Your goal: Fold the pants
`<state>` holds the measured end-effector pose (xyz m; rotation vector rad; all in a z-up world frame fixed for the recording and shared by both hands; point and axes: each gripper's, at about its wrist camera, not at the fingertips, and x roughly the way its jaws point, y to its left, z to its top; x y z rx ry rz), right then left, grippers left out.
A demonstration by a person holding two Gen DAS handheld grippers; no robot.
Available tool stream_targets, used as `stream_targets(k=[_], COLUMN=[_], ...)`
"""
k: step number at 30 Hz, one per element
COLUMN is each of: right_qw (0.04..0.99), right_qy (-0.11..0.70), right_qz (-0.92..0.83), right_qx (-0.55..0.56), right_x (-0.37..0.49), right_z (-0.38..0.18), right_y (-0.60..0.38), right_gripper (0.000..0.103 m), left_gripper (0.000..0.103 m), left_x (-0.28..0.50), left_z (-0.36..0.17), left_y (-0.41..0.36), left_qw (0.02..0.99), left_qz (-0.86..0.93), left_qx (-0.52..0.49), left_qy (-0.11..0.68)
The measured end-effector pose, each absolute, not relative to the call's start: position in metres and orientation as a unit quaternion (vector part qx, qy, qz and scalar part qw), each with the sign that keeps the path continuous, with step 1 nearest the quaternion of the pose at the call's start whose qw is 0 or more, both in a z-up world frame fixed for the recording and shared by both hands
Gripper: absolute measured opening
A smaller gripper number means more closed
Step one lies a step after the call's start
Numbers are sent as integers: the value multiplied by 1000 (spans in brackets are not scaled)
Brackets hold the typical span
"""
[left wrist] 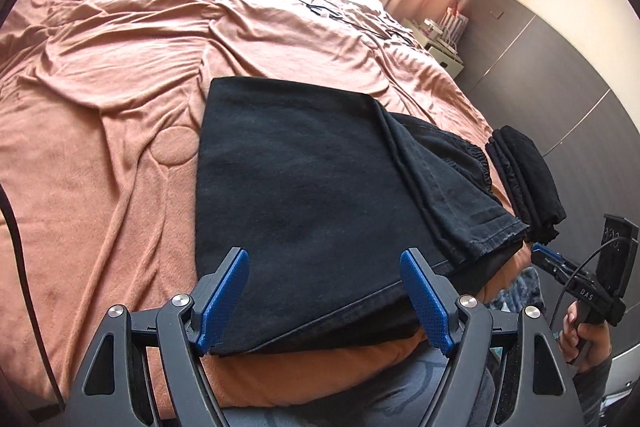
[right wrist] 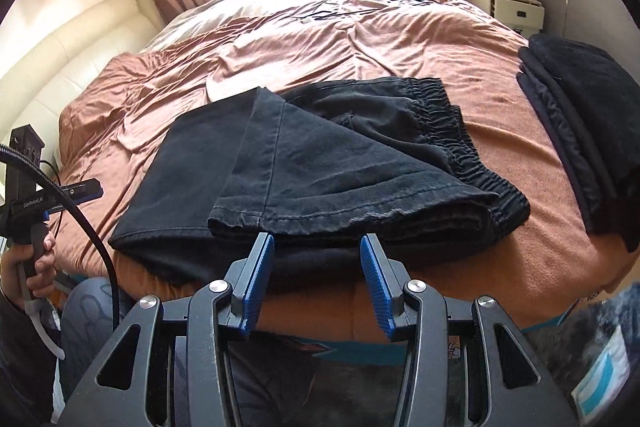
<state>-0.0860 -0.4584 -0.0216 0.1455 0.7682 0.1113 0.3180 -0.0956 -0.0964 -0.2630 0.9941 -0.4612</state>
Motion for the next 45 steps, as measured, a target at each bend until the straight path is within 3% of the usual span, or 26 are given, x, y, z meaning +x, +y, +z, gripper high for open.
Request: stream_targets(k=[11, 18, 20, 32, 33, 39, 45], right_qw=[908, 893, 890, 883, 885, 891, 900], right_qy=[405, 431, 436, 443, 440, 427, 410], right_qz=[108, 115, 114, 113, 117, 139, 146], right_qx=[-4, -57, -71, -103, -97, -62, -34], right_x=[-37, -10, -5, 13, 13, 15, 15], right_z=[-33, -48, -51, -63, -60, -50, -42], right_y=[-405, -378, -371, -358, -360, -381, -406], right_gripper=[43, 43, 43, 48, 45, 4, 2], left_gripper=[80, 80, 85, 86, 86, 85, 85], left_x=[292, 283, 282, 298, 299, 304, 309], left_z=[-106, -83, -81, -125, -127, -140, -146], left_y=[-60, -41, -39, -56, -56, -55, -55], left_qw=[829, 833, 836, 837, 838, 838, 834], left_qz=[-187, -172, -172, -154, -150, -144, -136], left_qx=[-159, -148, -148, -175, -174, -189, -198], left_qy=[503, 505, 499, 495, 494, 491, 497])
